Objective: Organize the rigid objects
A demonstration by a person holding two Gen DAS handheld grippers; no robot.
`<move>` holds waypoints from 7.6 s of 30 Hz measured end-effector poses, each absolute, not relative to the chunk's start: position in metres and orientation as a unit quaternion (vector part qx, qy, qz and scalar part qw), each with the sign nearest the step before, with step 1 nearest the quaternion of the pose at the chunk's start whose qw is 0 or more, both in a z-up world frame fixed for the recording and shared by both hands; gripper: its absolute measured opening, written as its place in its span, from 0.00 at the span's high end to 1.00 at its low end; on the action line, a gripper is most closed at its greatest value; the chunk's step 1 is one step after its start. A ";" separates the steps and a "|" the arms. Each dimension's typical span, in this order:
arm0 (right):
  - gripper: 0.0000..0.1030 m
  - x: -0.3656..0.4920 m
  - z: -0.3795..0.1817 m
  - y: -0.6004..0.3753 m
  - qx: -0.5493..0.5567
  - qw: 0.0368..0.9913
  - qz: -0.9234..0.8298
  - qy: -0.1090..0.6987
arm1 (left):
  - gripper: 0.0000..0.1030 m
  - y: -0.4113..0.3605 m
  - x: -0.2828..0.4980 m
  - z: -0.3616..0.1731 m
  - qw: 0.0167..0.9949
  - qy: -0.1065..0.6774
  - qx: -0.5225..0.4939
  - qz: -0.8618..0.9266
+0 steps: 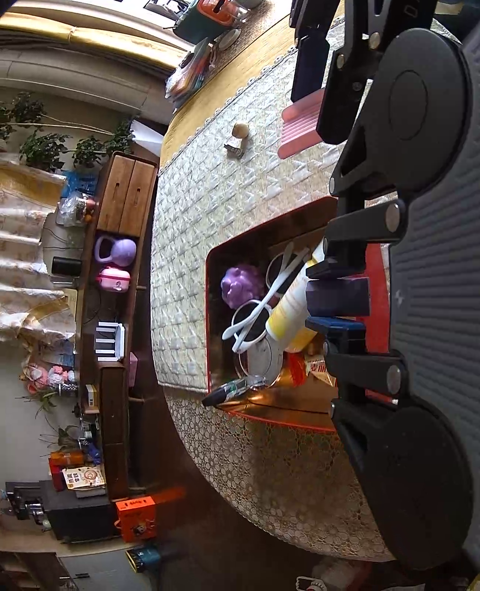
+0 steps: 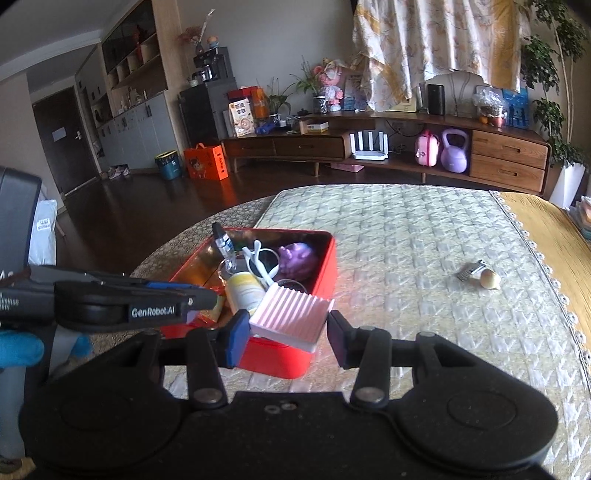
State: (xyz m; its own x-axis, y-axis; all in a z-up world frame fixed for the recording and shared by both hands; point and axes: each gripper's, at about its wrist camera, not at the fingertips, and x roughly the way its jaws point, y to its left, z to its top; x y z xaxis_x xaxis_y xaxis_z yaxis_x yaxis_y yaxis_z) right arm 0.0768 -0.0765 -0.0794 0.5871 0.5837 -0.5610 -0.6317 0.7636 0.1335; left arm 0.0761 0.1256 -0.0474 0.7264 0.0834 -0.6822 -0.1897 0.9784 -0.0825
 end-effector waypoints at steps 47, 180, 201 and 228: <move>0.55 0.148 -0.122 0.012 -0.140 0.866 0.354 0.325 | 0.79 0.196 0.192 -0.092 0.904 0.412 -0.034 0.113; 0.73 0.296 -0.175 -0.199 -0.099 0.908 0.279 0.295 | 0.89 -0.067 0.367 -0.128 0.896 0.432 0.033 -0.097; 0.72 0.197 -0.105 -0.202 -0.076 0.910 0.276 0.299 | 0.93 -0.040 0.268 -0.051 0.903 0.422 -0.020 -0.080; 0.72 0.159 -0.142 -0.238 -0.041 0.901 0.278 0.331 | 0.61 -0.043 0.282 -0.121 0.854 0.513 -0.082 -0.031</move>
State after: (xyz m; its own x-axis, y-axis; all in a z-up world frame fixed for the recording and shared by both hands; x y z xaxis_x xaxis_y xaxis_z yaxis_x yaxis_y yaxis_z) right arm 0.1589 -0.2380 -0.1416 0.6260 0.4736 -0.6196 -0.5276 0.8422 0.1107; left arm 0.2815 -0.0433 -0.1209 0.4717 -0.1376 -0.8710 -0.0303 0.9846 -0.1720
